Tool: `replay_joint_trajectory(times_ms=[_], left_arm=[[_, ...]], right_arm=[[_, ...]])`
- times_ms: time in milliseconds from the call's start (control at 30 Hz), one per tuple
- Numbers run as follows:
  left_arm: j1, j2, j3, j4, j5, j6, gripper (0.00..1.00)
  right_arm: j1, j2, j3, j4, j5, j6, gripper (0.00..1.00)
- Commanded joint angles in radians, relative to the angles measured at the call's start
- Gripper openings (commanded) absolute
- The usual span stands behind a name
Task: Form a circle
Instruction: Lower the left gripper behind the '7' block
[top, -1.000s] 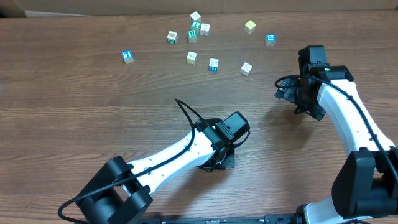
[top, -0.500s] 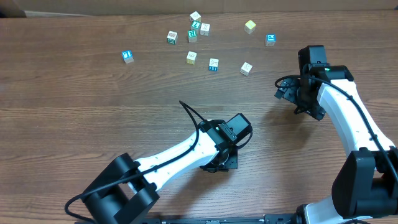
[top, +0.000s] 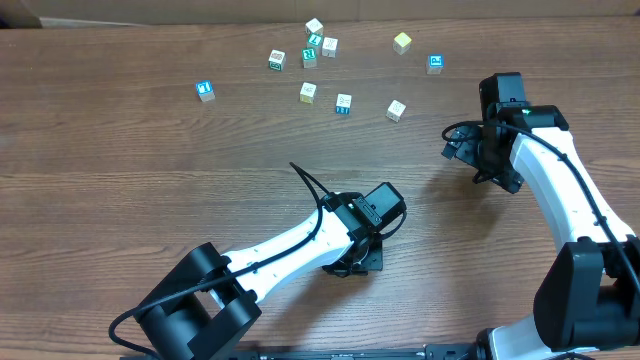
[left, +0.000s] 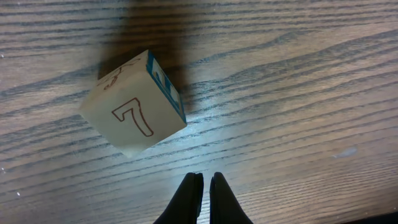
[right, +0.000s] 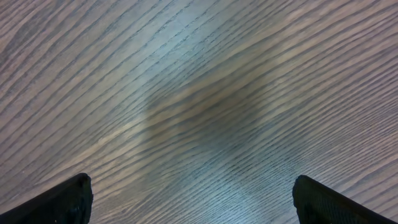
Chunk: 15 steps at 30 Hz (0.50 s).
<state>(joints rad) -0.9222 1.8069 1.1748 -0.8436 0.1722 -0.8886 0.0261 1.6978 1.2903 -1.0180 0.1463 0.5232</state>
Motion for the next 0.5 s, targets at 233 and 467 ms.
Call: replay_joint_trajectory(times_ms=[233,467], left_arm=[[0.019,0.013,-0.003,0.004,-0.004,-0.007,0.06],[0.039,0.013,-0.003,-0.031,-0.007,0.048,0.04]], right_arm=[[-0.004,-0.018,0.011,0.003,0.010,0.000,1.00],[-0.004,-0.018,0.011,0.003,0.010,0.000,1.00]])
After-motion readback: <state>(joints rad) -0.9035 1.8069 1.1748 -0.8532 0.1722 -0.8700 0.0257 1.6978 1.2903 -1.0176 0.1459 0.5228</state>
